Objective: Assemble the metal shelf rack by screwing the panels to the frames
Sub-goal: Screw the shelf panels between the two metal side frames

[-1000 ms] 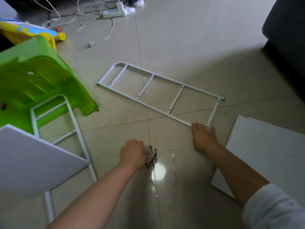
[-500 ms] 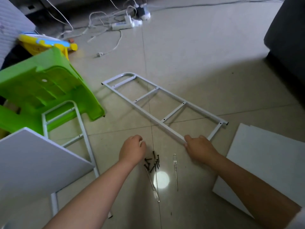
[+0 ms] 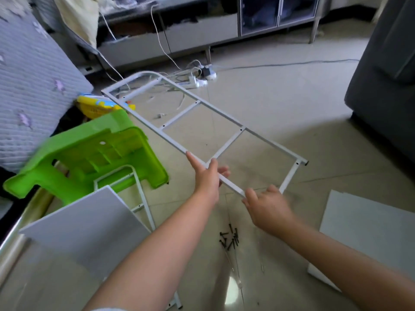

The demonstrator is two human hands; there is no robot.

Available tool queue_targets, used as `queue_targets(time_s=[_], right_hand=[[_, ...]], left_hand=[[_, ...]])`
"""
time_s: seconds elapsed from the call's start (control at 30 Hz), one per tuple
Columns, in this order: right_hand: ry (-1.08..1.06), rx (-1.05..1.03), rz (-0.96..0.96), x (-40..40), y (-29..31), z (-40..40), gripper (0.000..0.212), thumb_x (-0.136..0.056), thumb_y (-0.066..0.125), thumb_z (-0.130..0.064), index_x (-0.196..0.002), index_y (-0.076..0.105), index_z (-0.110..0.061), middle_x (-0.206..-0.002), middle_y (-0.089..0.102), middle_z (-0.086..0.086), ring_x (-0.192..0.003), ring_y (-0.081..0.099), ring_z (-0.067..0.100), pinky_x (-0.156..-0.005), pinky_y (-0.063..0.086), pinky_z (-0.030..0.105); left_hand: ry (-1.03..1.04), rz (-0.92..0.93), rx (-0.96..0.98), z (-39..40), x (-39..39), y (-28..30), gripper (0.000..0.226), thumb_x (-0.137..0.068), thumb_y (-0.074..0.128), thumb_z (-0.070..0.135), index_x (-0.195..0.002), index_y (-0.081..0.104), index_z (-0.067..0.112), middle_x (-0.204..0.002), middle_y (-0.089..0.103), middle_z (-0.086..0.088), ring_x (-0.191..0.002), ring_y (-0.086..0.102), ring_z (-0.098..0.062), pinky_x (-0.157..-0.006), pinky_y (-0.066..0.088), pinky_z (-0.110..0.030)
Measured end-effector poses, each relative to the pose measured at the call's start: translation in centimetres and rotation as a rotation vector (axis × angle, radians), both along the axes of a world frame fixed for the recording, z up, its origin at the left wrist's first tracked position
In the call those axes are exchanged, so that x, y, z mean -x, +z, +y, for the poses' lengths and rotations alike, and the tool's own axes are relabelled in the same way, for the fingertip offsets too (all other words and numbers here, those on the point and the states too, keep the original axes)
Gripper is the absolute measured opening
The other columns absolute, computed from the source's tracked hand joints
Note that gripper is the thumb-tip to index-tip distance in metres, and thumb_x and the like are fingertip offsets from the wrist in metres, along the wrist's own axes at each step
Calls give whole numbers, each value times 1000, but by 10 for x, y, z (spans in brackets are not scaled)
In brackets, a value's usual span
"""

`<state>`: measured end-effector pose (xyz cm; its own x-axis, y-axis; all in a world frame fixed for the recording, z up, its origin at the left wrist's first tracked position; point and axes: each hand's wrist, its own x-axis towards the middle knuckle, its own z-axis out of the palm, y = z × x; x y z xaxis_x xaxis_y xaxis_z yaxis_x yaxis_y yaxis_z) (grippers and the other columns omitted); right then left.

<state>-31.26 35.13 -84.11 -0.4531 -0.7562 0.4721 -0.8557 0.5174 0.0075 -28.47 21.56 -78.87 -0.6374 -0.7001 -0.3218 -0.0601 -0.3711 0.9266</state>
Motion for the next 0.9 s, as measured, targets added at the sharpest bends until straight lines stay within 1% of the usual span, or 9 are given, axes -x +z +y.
queue_targets(time_s=[0.1, 0.2, 0.33, 0.47, 0.57, 0.63, 0.7, 0.77, 0.9], right_hand=[[34, 85, -38, -28, 31, -22, 31, -81, 37, -26, -55, 51, -16, -36, 49, 1, -26, 41, 18, -53, 33, 24], [150, 278, -140, -51, 57, -32, 33, -85, 37, -26, -64, 60, -12, -50, 58, -1, -41, 52, 20, -62, 24, 30], [81, 281, -135, -53, 80, -40, 40, -84, 36, -31, -94, 66, -6, -90, 66, 7, -83, 64, 29, -81, 42, 34], [-83, 63, -519, -62, 119, -69, 48, -94, 36, -32, -134, 38, -5, -133, 44, 13, -122, 42, 31, -98, 35, 38], [-113, -2, -1029, -83, 142, -106, 29, -96, 39, -27, -116, 46, -6, -99, 58, 14, -79, 59, 28, -67, 45, 31], [-78, 101, -1234, -100, 144, -127, 22, -96, 38, -23, -88, 48, -6, -67, 53, 11, -48, 45, 21, -46, 37, 22], [-48, 217, -1247, -114, 139, -147, 29, -96, 41, -24, -71, 44, -9, -55, 41, 6, -41, 35, 17, -40, 28, 19], [-23, 291, -1245, -127, 137, -166, 35, -96, 44, -25, -64, 41, -12, -53, 37, 5, -41, 33, 16, -38, 25, 18], [-12, 323, -1242, -137, 124, -205, 37, -95, 45, -21, -60, 37, -12, -54, 36, 5, -44, 32, 16, -43, 27, 22]], left_hand=[[222, -2, 83, -13, -17, 25, 70, -98, 29, 3, -146, -2, 42, -105, 54, -20, -50, 34, -13, -34, 34, -13], [372, -18, 157, -39, -47, 49, 64, -99, 27, 4, -147, 6, 40, -125, 51, -29, -49, 32, -15, -29, 29, -11], [434, 20, 258, -85, -103, 72, 61, -99, 27, 5, -148, 7, 35, -72, 47, -4, -50, 32, -12, -33, 26, -12], [411, 57, 257, -118, -156, 92, 51, -100, 32, 8, -146, 16, 23, -66, 44, -5, -34, 32, -3, -31, 22, -10], [379, 110, 248, -132, -194, 102, 26, -100, 32, 6, -124, 31, 16, -64, 45, -9, -24, 24, 1, -31, 18, -9], [388, 97, 227, -143, -216, 105, 28, -100, 34, 5, -127, 34, 4, -65, 46, -10, -23, 23, 1, -30, 18, -8], [365, 94, 209, -158, -236, 109, 8, -98, 38, 4, -104, 43, 1, -62, 50, -11, -23, 24, 1, -29, 18, -8], [352, 97, 154, -174, -255, 116, 17, -97, 43, 5, -80, 40, 10, -50, 56, -6, -24, 27, 0, -29, 21, -8], [258, 8, 121, -194, -275, 111, 17, -95, 49, 11, -80, 43, 18, -65, 58, -4, -29, 45, -3, -33, 33, -9]])
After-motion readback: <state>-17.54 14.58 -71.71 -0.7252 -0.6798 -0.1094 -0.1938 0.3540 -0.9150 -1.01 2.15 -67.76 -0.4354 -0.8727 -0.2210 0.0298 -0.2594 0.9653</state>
